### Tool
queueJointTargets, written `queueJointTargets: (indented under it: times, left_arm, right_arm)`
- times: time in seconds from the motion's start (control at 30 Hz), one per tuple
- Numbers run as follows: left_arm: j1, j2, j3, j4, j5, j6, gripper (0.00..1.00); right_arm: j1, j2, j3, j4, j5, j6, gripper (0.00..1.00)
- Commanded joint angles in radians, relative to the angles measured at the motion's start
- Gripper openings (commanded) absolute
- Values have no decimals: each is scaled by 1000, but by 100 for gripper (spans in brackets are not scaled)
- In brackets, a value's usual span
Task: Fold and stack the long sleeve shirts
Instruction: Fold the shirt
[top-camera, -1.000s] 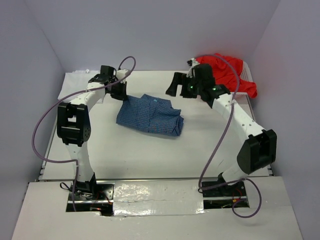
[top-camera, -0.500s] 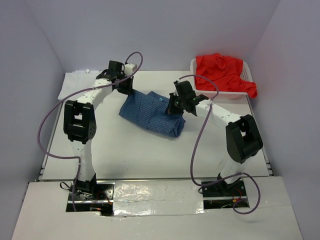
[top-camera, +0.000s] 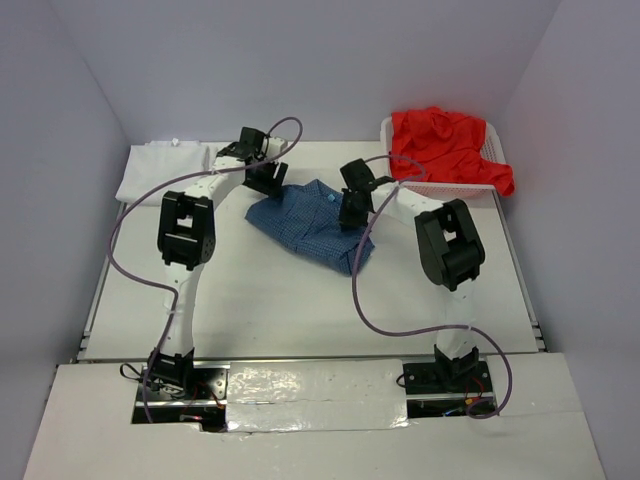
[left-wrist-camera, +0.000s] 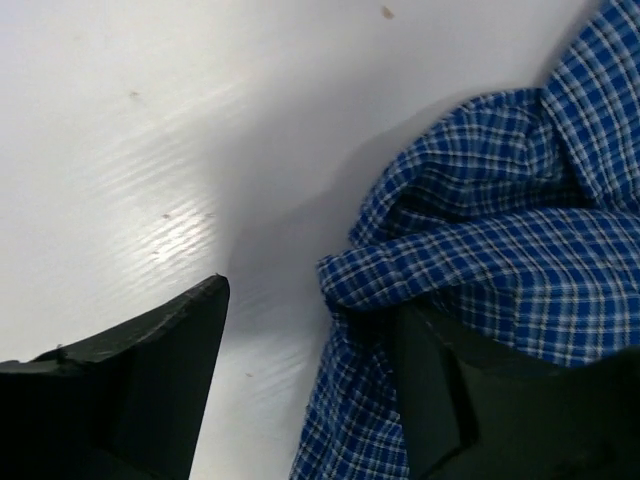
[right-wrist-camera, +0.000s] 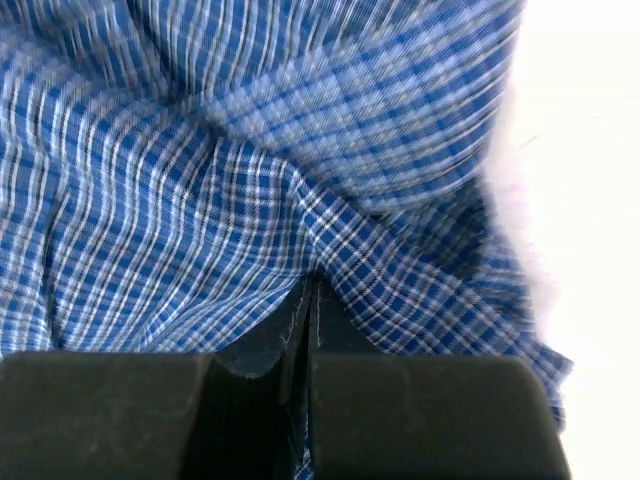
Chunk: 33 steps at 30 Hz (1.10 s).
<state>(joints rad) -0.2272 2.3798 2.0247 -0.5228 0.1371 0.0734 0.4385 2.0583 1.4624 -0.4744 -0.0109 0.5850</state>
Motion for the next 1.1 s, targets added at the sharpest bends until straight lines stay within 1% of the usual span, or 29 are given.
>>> queueJointTargets:
  times: [0.0,0.03,0.07,0.13,0.17,0.23,0.3,0.33,0.37,0.4,0.43,0.47,0.5,0.53,0.57,0.63,0.67,0.7,0.73,0.77,0.8,0.83,0.87,0.93,1.07]
  left_arm:
    - [11,-14,114,-16,-42,5,78]
    - [11,-13,138,-22,-45,6,82]
    - [12,-13,188,-29,-45,8,91]
    - [17,-19,242,-58,-41,8,95]
    - [23,-25,285,-68,-39,2,99]
    - [29,-65,298,-83,-27,3,99]
    - [25,-121,235,-80,-5,32,99]
    - [22,-195,189,-71,24,49,99]
    - [13,-233,92,-57,38,83,99]
    - [11,-298,48,-57,56,98,99]
    - [11,-323,-18,-78,88,117,99]
    - [9,-343,-44,-97,108,126,99]
    - [8,-367,-67,-115,125,134,98]
    - [9,-375,-113,-134,149,147,98]
    - [8,-389,-141,-157,160,155,96]
    - [9,-398,-219,-160,164,173,96]
    - [12,-399,-239,-151,151,174,96]
    - [17,-395,-251,-149,148,170,96]
    - [20,-390,-262,-151,153,169,96]
    - [22,-387,-265,-152,159,169,96]
    - [22,-383,-274,-143,156,166,96]
    - [22,-381,-280,-134,156,164,96]
    - [22,-375,-284,-125,154,161,96]
    - [22,-363,-291,-117,153,155,96]
    - [22,-326,-330,-97,138,160,96]
  right_arm:
    - [-26,-6,110,-73,107,-8,0]
    - [-32,-7,125,-78,112,-14,0]
    - [-38,-10,140,-82,115,-22,0]
    - [-50,-10,199,-102,124,-54,0]
    - [-53,-9,222,-115,133,-65,0]
    - [-55,-1,294,-161,150,-105,0]
    - [-53,-12,335,-206,150,-128,0]
    - [-44,-26,352,-216,144,-140,0]
    - [-32,-79,346,-216,149,-161,2]
    - [-17,-114,304,-207,155,-166,6]
    - [15,-151,271,-193,152,-169,14]
    - [32,-224,238,-160,141,-163,30]
    - [49,-260,167,-146,125,-153,36]
    - [60,-289,133,-136,79,-134,41]
    - [81,-341,59,-113,51,-82,45]
    - [101,-389,-28,-70,11,-25,45]
    - [130,-426,-72,-9,-42,2,42]
    - [149,-438,-144,12,-52,48,39]
    - [164,-443,-174,29,-58,68,36]
    - [189,-443,-197,55,-66,84,29]
    - [192,-435,-239,69,-75,120,25]
    - [193,-431,-263,88,-93,140,20]
    - [193,-417,-304,115,-122,157,18]
    - [192,-411,-344,125,-121,194,13]
    - [172,-405,-474,152,-113,222,12]
